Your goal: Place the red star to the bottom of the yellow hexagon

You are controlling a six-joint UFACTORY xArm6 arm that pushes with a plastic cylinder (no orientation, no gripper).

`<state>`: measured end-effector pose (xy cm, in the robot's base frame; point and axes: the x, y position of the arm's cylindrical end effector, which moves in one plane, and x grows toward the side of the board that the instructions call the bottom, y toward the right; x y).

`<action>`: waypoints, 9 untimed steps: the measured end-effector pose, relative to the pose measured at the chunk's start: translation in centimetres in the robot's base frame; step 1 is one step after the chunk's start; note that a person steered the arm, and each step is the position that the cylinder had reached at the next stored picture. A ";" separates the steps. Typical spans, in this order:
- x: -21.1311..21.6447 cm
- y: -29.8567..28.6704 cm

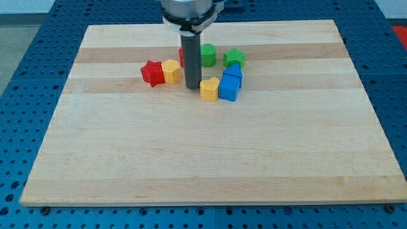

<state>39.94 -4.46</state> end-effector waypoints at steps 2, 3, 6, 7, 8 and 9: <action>3.3 -9.3; 2.2 -14.7; -7.6 -16.8; -7.8 -14.4; -6.3 -13.8; -4.5 -13.3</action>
<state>35.43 -17.79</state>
